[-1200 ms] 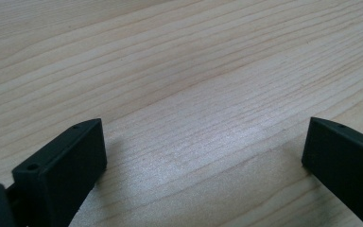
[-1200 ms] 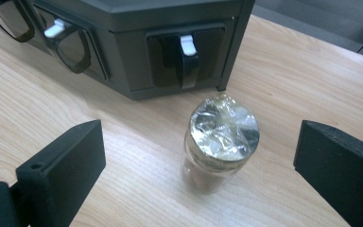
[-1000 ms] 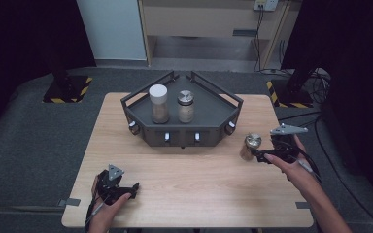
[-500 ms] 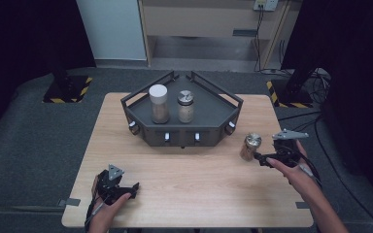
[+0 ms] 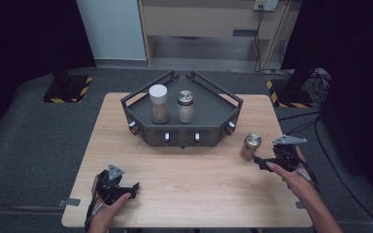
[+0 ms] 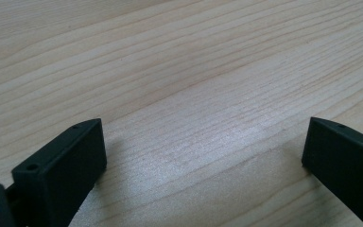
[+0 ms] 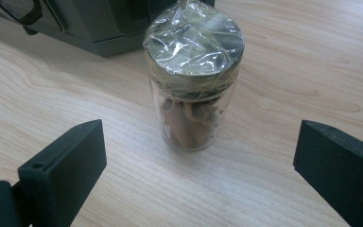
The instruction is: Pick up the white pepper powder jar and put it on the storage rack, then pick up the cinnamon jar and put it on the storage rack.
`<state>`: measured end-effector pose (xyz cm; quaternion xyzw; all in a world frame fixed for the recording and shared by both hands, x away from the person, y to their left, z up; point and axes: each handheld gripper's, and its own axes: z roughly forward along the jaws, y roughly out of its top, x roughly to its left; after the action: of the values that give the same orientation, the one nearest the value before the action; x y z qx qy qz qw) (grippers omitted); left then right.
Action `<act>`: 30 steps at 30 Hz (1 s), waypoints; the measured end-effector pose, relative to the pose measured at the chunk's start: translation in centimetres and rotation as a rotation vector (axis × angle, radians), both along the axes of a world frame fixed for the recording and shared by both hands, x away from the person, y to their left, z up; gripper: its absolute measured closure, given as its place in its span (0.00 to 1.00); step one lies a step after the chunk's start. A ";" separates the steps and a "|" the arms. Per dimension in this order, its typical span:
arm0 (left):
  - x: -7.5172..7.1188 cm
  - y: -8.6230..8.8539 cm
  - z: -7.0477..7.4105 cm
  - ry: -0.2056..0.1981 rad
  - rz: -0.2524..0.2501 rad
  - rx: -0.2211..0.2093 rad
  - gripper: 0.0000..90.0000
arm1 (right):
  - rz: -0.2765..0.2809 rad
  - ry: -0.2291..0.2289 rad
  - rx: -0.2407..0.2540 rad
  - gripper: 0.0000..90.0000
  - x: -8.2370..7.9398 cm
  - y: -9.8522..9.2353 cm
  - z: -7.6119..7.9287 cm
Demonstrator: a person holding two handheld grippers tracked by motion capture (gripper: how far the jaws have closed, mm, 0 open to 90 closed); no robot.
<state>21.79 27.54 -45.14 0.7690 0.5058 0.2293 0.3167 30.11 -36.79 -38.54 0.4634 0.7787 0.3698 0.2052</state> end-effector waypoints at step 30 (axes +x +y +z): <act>-0.1 -0.1 0.0 -0.002 0.004 0.002 0.00 | -0.017 0.018 0.026 0.04 0.6 -0.4 -2.8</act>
<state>21.71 27.45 -45.15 0.7680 0.5068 0.2311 0.3160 30.75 -37.22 -41.38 0.4761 0.7716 0.3739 0.1954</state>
